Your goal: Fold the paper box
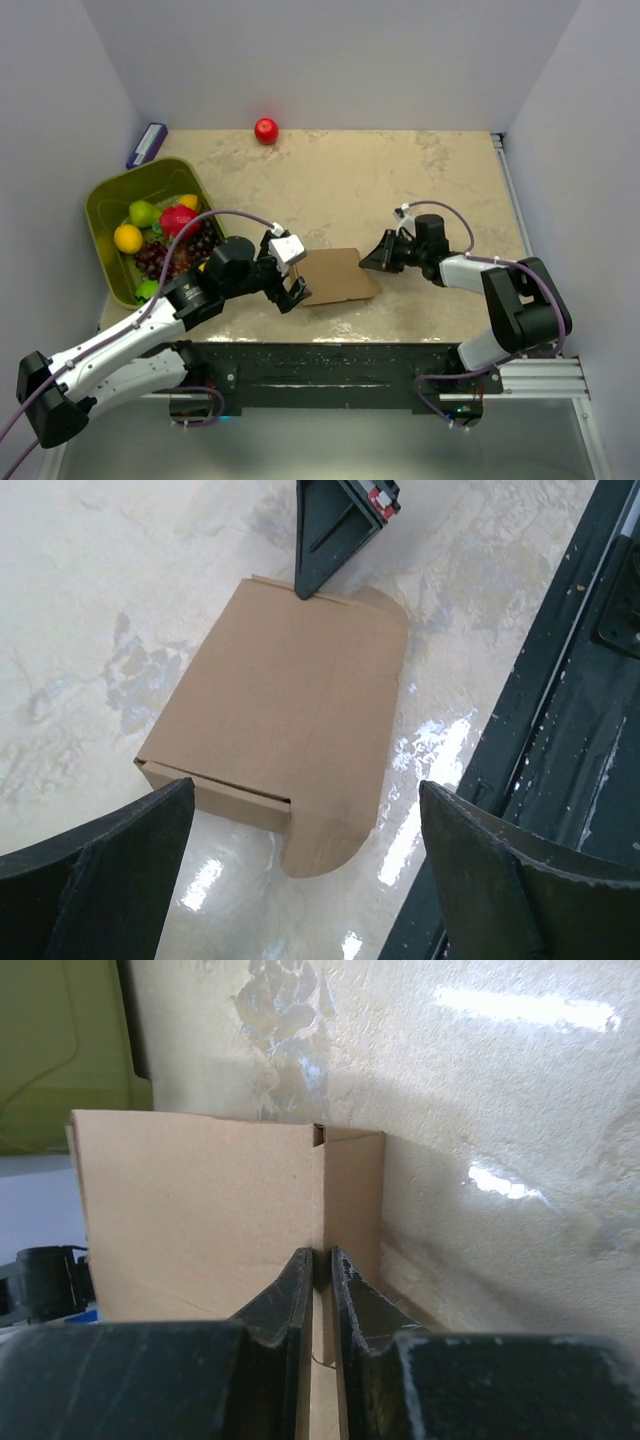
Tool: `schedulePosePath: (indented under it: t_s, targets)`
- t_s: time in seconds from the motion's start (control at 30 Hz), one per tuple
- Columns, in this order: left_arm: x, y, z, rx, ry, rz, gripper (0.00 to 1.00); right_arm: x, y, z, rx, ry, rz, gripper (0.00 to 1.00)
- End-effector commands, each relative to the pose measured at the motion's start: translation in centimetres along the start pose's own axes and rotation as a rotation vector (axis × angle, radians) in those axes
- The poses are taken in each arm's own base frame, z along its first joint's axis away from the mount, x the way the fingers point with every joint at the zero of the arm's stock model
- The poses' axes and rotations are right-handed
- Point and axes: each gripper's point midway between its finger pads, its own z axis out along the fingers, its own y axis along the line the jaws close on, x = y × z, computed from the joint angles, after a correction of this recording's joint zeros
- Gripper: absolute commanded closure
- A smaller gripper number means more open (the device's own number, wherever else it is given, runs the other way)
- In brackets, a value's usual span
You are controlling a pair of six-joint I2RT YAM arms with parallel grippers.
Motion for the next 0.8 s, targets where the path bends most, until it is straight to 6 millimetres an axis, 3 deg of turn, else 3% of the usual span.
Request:
schedulePosePath:
  t_s: [0.0,0.13,0.33,0.43,0.57,0.7,0.73,0.77]
  targets:
    - [-2.3,0.9,-0.2,-0.045,-0.084,0.086,0.02,2.5,-6.3,-0.4,0.25,0.075,0.061,0.92]
    - [-2.7,2.4,-0.5,-0.13,-0.086,0.084,0.02,2.2,-6.5,-0.3,0.257,0.077,0.069,0.92]
    - [-3.4,2.9,-0.4,-0.156,-0.109,0.102,0.0,2.0,-6.4,-0.3,0.252,0.072,0.063,0.93]
    - [-3.9,2.9,0.5,-0.143,-0.108,0.105,0.0,1.5,-6.0,-0.5,0.248,0.059,0.052,0.91]
    - [-3.5,2.9,3.4,-0.111,-0.058,0.075,0.0,0.7,-5.6,-1.1,0.259,0.025,0.035,0.83]
    - [-4.4,4.9,5.6,-0.188,-0.04,0.038,0.0,0.1,-4.8,-1.7,0.255,-0.014,0.033,0.74]
    - [-6.1,5.6,5.8,-0.21,-0.068,0.043,0.0,0.1,-4.8,-1.9,0.256,-0.021,0.032,0.72]
    - [-5.9,7.0,6.6,-0.236,-0.05,0.025,0.0,-0.4,-4.2,-2.1,0.248,-0.043,0.028,0.7]
